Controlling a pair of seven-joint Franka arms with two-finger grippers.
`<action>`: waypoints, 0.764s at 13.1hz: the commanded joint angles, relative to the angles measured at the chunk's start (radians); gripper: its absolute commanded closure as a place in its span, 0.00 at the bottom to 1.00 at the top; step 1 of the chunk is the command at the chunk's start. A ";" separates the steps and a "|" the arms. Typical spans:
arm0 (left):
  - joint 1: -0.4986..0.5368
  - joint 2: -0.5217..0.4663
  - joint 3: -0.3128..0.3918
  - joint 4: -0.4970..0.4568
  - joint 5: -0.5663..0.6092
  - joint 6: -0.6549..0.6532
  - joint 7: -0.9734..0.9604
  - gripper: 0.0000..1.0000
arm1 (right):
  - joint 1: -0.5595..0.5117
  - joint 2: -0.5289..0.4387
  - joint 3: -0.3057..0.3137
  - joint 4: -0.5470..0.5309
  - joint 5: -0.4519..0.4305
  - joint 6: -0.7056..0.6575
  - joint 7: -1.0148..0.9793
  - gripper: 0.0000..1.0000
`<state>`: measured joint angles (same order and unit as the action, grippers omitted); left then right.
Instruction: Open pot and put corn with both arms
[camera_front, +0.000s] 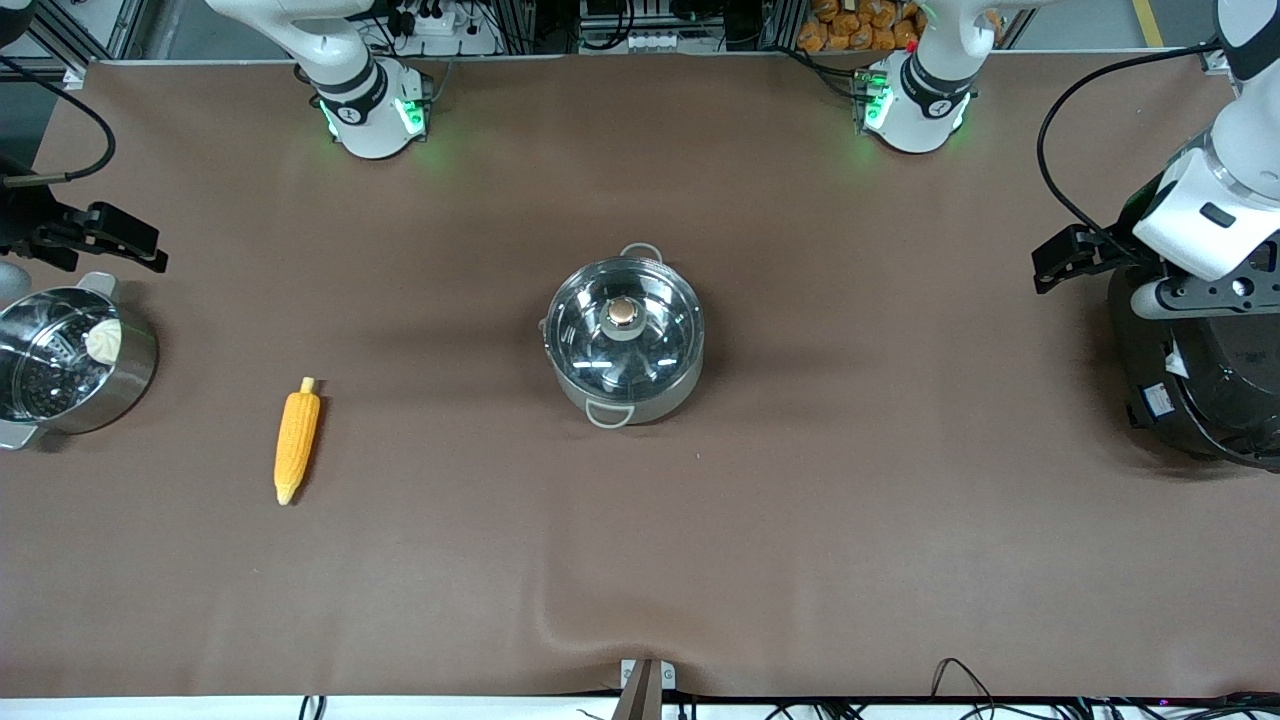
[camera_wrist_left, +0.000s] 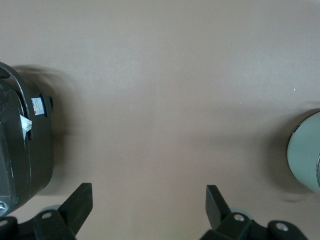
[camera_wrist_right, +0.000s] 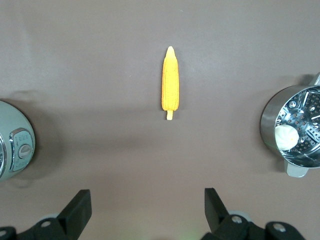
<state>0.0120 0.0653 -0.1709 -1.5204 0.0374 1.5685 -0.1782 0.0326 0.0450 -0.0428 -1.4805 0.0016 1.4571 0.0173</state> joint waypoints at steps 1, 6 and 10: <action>0.005 -0.013 0.005 0.006 -0.030 -0.021 0.023 0.00 | -0.022 -0.016 0.015 -0.009 -0.012 -0.006 -0.017 0.00; 0.006 0.004 -0.002 0.028 -0.030 -0.025 0.025 0.00 | -0.025 -0.008 0.014 -0.015 -0.011 0.002 -0.019 0.00; -0.087 0.059 -0.051 0.055 -0.028 -0.021 -0.160 0.00 | -0.057 0.021 0.012 -0.110 0.000 0.072 -0.042 0.00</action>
<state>-0.0264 0.0814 -0.2050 -1.5108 0.0314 1.5649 -0.2445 0.0058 0.0596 -0.0438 -1.5200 0.0016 1.4756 0.0061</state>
